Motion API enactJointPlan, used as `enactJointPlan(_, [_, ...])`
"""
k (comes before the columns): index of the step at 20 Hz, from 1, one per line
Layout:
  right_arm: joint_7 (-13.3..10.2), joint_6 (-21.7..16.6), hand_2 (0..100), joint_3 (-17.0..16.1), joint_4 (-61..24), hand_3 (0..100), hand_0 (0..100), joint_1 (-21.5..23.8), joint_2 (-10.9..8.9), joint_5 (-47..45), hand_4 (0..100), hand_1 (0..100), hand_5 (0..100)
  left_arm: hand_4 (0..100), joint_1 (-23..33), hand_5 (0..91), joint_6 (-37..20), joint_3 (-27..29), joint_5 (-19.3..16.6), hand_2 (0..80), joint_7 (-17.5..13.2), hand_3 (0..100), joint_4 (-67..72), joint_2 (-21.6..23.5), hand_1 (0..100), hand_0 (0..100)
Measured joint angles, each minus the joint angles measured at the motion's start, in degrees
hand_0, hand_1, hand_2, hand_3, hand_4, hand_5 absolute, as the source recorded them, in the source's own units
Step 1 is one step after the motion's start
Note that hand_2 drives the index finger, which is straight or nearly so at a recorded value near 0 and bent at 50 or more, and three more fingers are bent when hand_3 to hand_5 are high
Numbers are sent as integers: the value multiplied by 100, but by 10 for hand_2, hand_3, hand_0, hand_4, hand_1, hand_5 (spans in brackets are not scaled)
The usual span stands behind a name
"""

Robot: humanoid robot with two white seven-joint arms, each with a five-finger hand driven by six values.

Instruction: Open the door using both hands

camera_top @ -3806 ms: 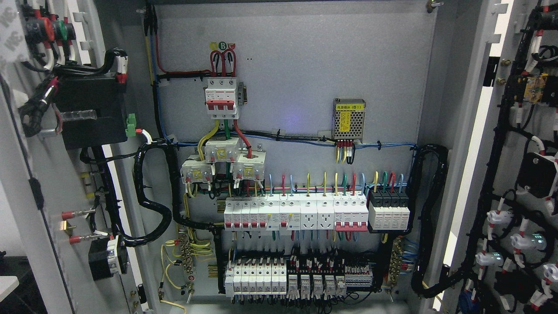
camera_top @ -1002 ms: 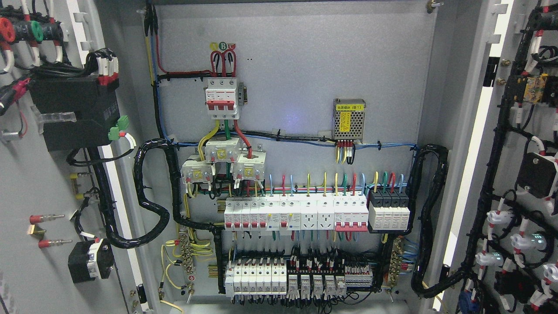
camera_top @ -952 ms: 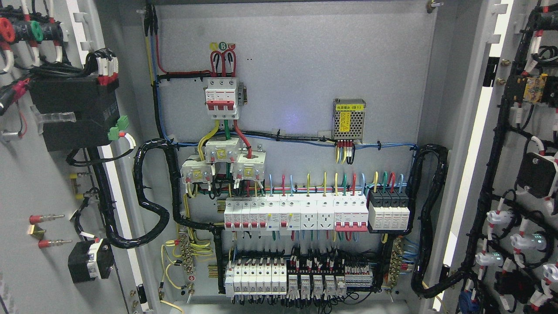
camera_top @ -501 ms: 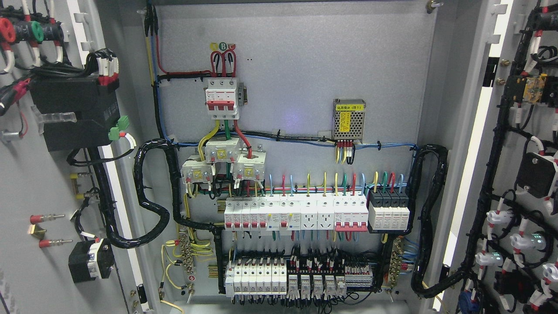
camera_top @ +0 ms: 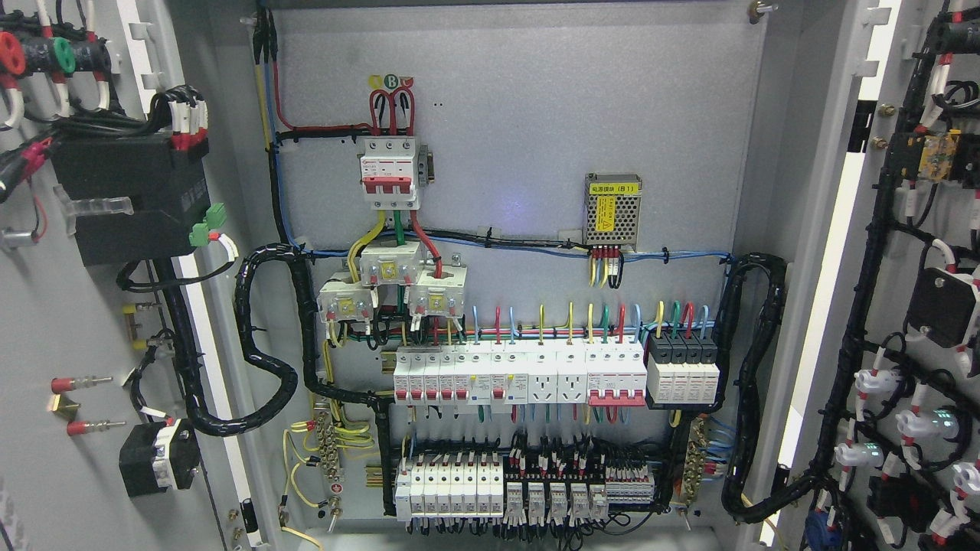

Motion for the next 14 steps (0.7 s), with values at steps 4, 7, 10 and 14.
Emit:
enactJointPlan(4, [-8, -68, 0, -276, -204, 0, 0, 170, -60, -9, 0, 0, 0, 43, 307, 0, -630, -187, 93, 0, 2, 0, -819, 140, 0, 0])
enactJointPlan(7, [-44, -152, 0, -461, -350, 0, 0, 237, -101, -22, 0, 0, 0, 43, 436, 0, -1085, -296, 186, 0, -16, 0, -1313, 246, 0, 0])
enactJointPlan(10, [-158, -223, 0, -640, -506, 0, 0, 252, -126, -34, 0, 0, 0, 43, 501, 0, -1489, -389, 311, 0, -20, 0, -1735, 371, 0, 0])
enactJointPlan(14, [-234, -372, 0, -826, -681, 0, 0, 249, -144, -46, 0, 0, 0, 43, 537, 0, -1776, -484, 394, 0, -22, 0, -2245, 530, 0, 0])
